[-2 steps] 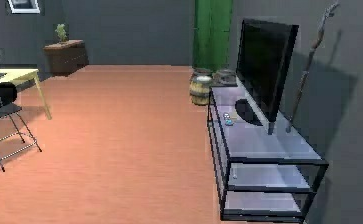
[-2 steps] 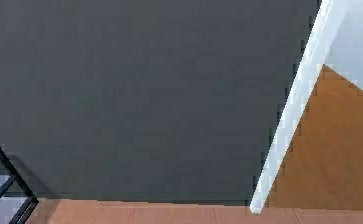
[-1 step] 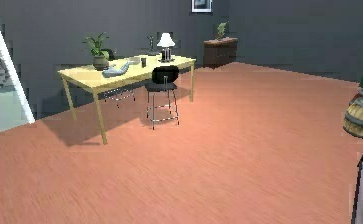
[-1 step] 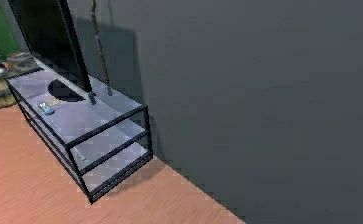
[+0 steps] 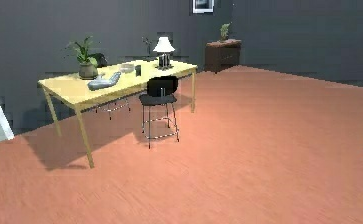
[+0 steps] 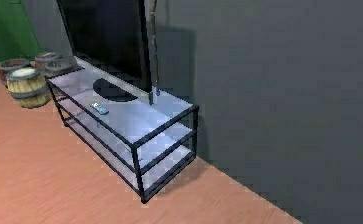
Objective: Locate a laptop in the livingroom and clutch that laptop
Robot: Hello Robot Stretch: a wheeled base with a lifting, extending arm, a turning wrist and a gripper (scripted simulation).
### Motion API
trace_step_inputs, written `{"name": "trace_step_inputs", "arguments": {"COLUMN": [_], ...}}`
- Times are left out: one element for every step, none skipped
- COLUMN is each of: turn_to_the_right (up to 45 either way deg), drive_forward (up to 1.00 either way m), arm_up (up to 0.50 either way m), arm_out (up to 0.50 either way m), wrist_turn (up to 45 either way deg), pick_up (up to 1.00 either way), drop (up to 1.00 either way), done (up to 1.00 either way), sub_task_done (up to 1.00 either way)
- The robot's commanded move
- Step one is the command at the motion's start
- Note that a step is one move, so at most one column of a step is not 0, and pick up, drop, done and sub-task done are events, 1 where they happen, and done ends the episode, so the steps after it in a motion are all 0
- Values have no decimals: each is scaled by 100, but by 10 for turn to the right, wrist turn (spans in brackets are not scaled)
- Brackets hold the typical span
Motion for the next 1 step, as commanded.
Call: {"name": "trace_step_inputs", "arguments": {"turn_to_the_right": [-240], "drive_forward": [0], "arm_up": [0], "arm_out": [0], "wrist_turn": [0], "pick_up": [0], "drop": [0], "done": [0], "sub_task_done": [0]}}
